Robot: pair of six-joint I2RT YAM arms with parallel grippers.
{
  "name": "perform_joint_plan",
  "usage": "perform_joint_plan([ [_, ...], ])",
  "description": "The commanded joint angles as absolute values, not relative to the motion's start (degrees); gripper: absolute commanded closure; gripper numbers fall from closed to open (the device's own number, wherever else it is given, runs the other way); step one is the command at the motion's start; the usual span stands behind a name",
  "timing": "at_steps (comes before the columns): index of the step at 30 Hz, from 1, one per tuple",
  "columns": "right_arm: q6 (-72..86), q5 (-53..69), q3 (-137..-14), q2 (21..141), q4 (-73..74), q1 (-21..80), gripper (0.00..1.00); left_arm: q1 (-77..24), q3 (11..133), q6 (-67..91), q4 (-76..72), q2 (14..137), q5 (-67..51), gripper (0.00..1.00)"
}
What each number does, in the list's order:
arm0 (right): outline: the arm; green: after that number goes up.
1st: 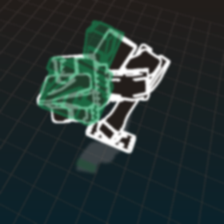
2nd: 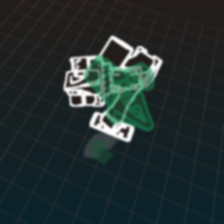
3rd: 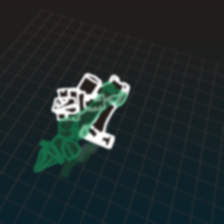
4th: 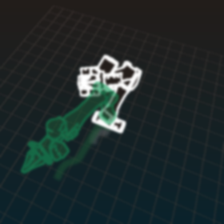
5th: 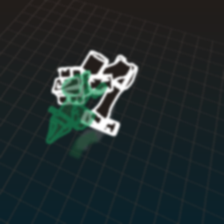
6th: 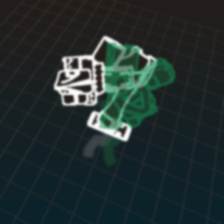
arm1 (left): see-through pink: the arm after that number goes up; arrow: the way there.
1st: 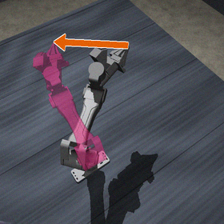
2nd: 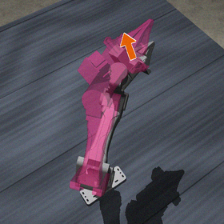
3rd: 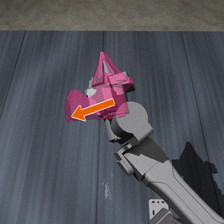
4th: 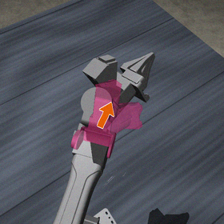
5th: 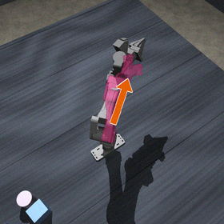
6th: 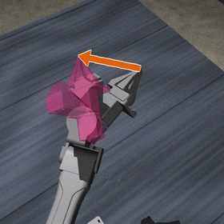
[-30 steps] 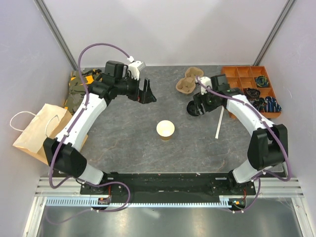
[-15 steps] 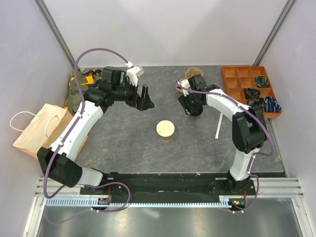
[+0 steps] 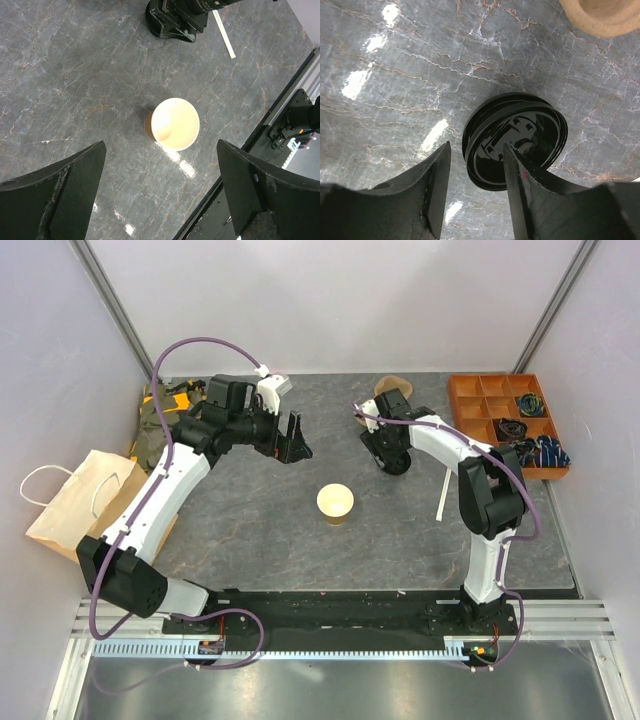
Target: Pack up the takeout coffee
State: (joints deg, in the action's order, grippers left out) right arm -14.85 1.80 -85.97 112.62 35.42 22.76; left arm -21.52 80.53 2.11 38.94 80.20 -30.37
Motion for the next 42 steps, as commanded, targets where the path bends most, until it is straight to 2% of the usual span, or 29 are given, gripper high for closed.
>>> perform_joint_plan([
  [1,-16.00,0.35,-88.50,114.08,35.95,22.59,0.49,-21.53,82.09,0.62,38.50,80.60,-31.03,0.00],
  [7,-15.64,1.49,-89.12,114.87,35.95,21.27,0.60,-21.53,82.44,0.62,38.50,81.04,-30.59,0.00],
  [24,-19.69,1.58,-96.15,117.25,37.79,12.75,0.73,-21.53,83.85,1.67,37.80,83.23,-29.18,0.00],
  [34,-20.21,3.95,-98.43,109.26,42.18,12.83,0.89,-21.53,86.48,1.67,37.53,83.94,-31.46,0.00],
  [37,-20.21,7.63,-100.27,106.62,44.99,12.66,0.97,-21.62,86.13,0.97,37.18,83.24,-33.56,0.00],
  [42,-20.30,21.68,-104.23,102.31,51.05,12.66,1.00,-21.36,77.90,-5.17,27.70,75.96,-39.28,0.00],
])
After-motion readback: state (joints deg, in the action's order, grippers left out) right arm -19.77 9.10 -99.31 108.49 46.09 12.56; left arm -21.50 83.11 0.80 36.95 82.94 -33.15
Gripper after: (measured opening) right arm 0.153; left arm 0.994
